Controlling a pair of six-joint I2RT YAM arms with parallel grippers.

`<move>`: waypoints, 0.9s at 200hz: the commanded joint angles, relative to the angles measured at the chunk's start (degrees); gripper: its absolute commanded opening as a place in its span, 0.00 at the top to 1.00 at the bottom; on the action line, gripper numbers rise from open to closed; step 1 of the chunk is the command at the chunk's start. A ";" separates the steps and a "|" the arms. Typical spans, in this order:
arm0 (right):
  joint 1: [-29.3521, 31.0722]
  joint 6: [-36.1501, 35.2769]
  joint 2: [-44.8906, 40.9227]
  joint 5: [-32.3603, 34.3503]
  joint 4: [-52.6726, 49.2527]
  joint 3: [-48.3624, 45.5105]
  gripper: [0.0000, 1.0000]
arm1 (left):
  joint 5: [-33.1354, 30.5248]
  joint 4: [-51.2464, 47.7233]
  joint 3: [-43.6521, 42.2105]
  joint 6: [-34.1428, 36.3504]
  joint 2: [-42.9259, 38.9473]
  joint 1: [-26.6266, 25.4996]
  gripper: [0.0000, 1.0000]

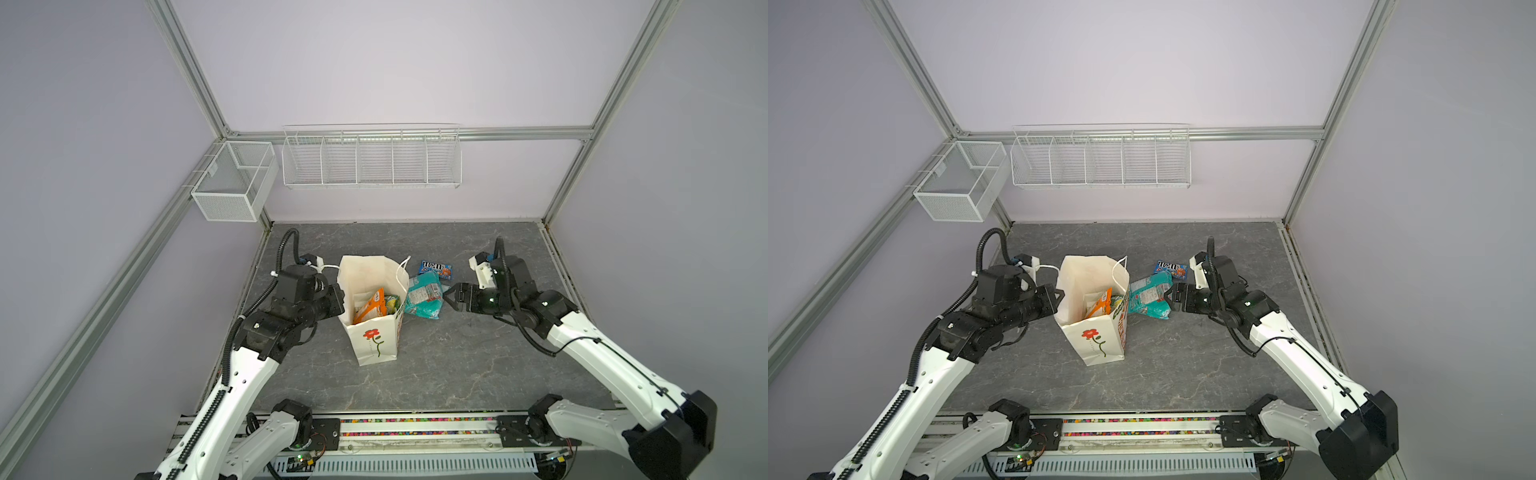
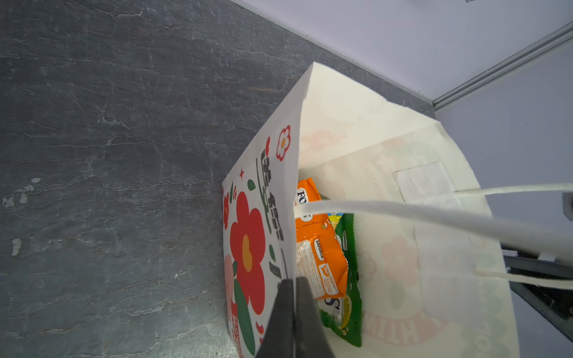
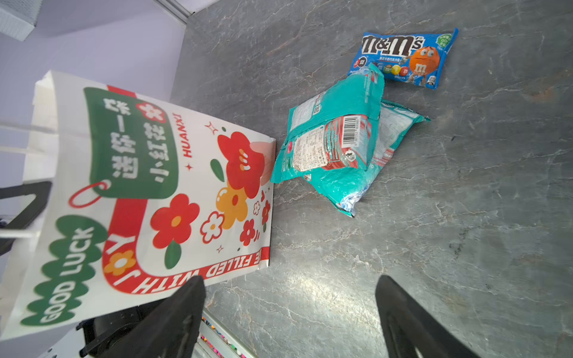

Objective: Place the snacks into the paper bag
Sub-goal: 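Lower the open right gripper onto the top teal snack packet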

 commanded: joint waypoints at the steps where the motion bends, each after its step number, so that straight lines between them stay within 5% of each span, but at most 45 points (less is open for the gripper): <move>1: -1.89 1.10 1.84 -3.66 4.20 -1.92 0.11 | 0.45 3.13 0.40 -0.32 0.33 0.29 1.00; 65: -5.94 1.71 9.47 -11.27 9.49 -2.63 0.12 | 1.37 4.39 -0.64 -0.50 0.94 0.28 1.00; 180: -9.06 1.46 22.14 -15.38 13.78 0.35 0.23 | 1.60 4.48 -0.84 -1.10 0.39 0.29 1.00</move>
